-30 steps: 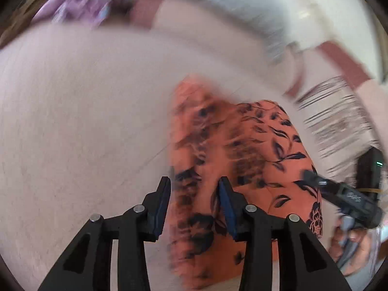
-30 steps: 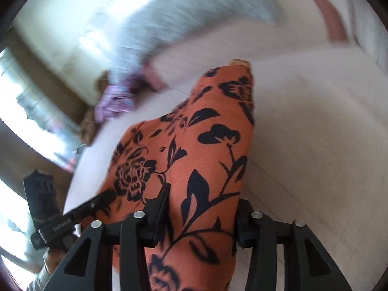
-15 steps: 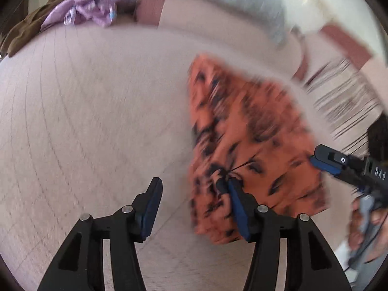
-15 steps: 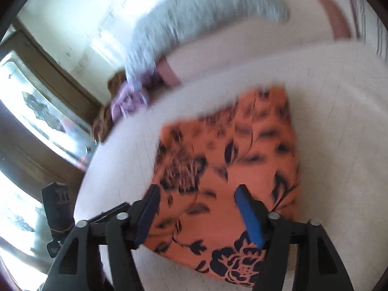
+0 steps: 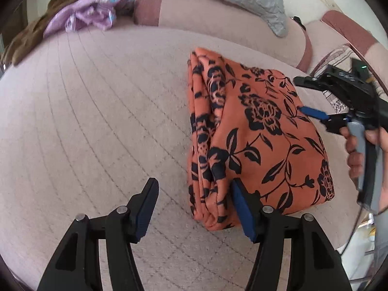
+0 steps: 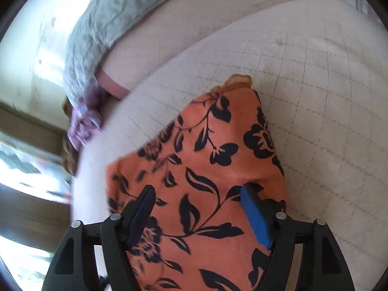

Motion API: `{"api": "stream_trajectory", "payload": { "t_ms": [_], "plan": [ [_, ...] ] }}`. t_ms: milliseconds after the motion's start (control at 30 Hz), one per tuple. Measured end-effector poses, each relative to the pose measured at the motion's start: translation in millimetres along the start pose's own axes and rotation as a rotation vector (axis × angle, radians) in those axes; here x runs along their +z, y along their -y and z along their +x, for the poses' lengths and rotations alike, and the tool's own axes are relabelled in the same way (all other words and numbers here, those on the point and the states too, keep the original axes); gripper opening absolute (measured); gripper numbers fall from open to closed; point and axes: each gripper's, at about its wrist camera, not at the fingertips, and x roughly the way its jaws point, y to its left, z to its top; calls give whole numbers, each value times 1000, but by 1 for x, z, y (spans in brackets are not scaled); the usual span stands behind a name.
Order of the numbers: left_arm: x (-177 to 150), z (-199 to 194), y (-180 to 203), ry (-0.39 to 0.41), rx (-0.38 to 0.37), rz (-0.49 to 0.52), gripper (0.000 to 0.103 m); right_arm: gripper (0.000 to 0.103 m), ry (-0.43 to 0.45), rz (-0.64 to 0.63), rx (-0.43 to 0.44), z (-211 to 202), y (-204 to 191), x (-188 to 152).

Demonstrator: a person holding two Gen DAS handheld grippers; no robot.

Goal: Fold small clothes

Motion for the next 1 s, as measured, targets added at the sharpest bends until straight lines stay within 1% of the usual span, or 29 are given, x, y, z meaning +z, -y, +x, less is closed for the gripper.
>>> {"api": "stream_trajectory", "payload": {
  "t_ms": [67,167,200,267,333,433,467,500,533,567,600,633,667,700,733,767,833,867,933,1000],
  "plan": [
    [3,-7,2,22,35,22,66,76,53,-61,22,-20,-12,-11],
    [14,-10,4,45,44,28,66,76,79,-144,16,-48,-24,-46],
    [21,-9,6,49,43,23,66,76,79,-159,17,-54,-25,-57],
    [35,-6,8,58,33,15,67,76,65,-205,21,-70,-27,-92],
    [53,0,11,67,30,12,68,76,59,-230,21,-76,-25,-120],
    [78,7,16,86,-1,3,67,76,40,-237,15,-80,-18,-159],
    [84,9,16,84,-18,2,69,76,32,-242,7,-81,-15,-170],
    [94,14,18,79,-55,-5,70,76,25,-244,-5,-80,-9,-178],
    [102,23,17,86,-64,-17,71,76,20,-242,-16,-81,-4,-188],
    [107,32,16,92,-28,-20,71,76,3,-236,-25,-77,1,-196],
    [113,45,12,71,20,-33,71,76,-7,-230,-29,-75,3,-201],
    [118,66,0,1,96,-83,71,76,-15,-222,-34,-74,7,-204],
    [117,75,-7,-36,110,-122,75,76,-23,-209,-35,-75,12,-210],
    [117,81,-17,-58,81,-177,76,76,-25,-201,-32,-76,14,-213],
    [115,79,-23,-56,55,-213,77,76,-23,-195,-29,-79,16,-215],
    [114,73,-23,-44,62,-207,77,76,-14,-194,-27,-83,17,-217],
    [107,51,-13,7,104,-145,76,76,7,-190,-19,-91,19,-217],
    [103,39,-10,31,112,-125,77,76,16,-186,-17,-94,20,-217],
    [88,10,-4,95,106,-100,77,76,37,-178,-12,-102,21,-214],
    [69,-17,3,136,119,-69,77,76,50,-171,-7,-107,19,-214]
  ]
}}
